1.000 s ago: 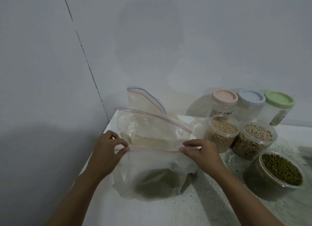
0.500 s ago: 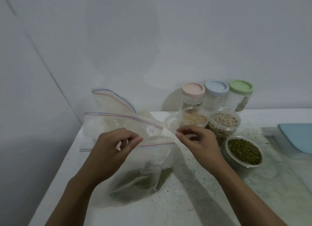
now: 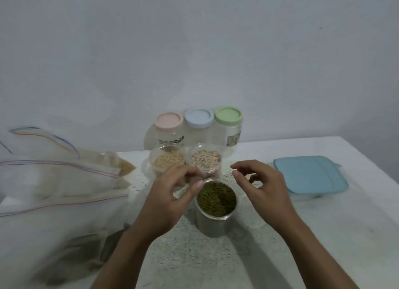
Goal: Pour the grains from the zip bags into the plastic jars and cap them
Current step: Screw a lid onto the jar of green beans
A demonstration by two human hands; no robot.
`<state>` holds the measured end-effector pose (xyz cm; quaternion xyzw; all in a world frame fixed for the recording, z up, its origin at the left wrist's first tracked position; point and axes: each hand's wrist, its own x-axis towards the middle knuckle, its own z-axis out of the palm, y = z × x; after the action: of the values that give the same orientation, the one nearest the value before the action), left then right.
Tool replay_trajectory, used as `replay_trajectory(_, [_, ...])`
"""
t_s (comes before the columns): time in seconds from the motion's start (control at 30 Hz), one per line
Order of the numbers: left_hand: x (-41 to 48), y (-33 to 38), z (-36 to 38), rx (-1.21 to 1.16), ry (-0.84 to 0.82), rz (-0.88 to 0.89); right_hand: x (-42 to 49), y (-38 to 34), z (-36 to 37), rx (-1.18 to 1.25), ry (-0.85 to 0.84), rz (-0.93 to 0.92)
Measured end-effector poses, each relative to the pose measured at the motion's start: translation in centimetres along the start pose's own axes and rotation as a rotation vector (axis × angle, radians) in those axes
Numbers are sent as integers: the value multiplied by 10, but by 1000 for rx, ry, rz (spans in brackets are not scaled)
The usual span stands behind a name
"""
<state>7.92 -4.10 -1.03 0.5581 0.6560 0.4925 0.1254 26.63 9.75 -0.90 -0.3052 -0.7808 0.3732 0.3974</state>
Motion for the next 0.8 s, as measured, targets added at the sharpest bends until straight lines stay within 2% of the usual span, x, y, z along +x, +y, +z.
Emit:
replay_trajectory(0.1, [0,3,35,18,22,-133,5,45,-18,-174,-117,34])
replay_trajectory(0.2, [-5,3,66,48,17,-284,10,78,-27,-433,-419,75])
replay_trajectory(0.3, [-13,2,86,115,19,-321,7,88,-23,-596,-679,122])
replay_trajectory(0.37, [-15,1,92,131,61,-325,2,90,-17,-700,-760,85])
replay_trajectory(0.47, [-17,-1,96,63,136,-337,2,90,-11,-809,-725,37])
replay_trajectory(0.6, [-23,-3,103,-43,215,-330,7,84,-12,-821,-653,25])
replay_trajectory(0.7, [-28,-9,109,-164,272,-325,13,75,-18,-673,-534,27])
replay_trajectory(0.8, [-31,-16,112,-221,298,-297,16,64,-21,-474,-331,-40])
